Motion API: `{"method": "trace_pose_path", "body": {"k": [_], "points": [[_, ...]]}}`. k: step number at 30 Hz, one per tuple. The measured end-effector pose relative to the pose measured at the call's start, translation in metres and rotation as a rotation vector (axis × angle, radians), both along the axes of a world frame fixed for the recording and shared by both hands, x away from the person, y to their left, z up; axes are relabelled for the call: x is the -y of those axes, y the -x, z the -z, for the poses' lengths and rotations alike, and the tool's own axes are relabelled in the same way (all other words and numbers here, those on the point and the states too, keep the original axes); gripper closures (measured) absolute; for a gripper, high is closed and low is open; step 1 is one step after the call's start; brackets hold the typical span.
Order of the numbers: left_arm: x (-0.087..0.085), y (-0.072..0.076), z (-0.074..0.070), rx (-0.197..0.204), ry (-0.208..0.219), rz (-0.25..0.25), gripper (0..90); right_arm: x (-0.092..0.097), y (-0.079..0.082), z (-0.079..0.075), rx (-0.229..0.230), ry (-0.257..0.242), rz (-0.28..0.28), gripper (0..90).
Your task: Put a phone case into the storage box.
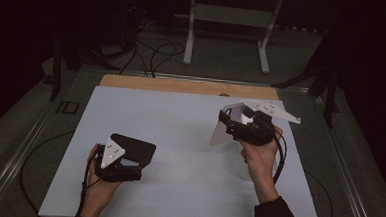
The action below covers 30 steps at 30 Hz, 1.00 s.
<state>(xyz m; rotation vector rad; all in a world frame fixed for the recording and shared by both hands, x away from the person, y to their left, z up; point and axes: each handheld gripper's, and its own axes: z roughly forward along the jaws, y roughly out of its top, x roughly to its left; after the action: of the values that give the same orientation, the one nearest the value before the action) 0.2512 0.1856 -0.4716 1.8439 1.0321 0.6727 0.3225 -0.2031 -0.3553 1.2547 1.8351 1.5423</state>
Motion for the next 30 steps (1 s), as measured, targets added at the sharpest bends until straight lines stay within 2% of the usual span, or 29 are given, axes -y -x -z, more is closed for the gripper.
{"method": "trace_pose_path", "body": {"k": [5,13,25,30], "points": [[-0.010,0.005,0.008,-0.020,0.006,-0.028,0.0,0.007,-0.007,-0.003,0.003,0.002,0.024,17.0],[-0.017,0.009,0.011,-0.011,0.020,-0.057,0.0,0.015,-0.019,-0.010,0.016,0.025,0.058,17.0],[-0.019,0.009,0.012,-0.008,0.021,-0.080,0.0,0.031,-0.044,-0.010,0.001,0.052,0.140,17.0],[-0.018,0.009,0.012,-0.009,0.019,-0.081,0.0,0.034,-0.050,-0.012,0.002,0.060,0.156,17.0]]}}
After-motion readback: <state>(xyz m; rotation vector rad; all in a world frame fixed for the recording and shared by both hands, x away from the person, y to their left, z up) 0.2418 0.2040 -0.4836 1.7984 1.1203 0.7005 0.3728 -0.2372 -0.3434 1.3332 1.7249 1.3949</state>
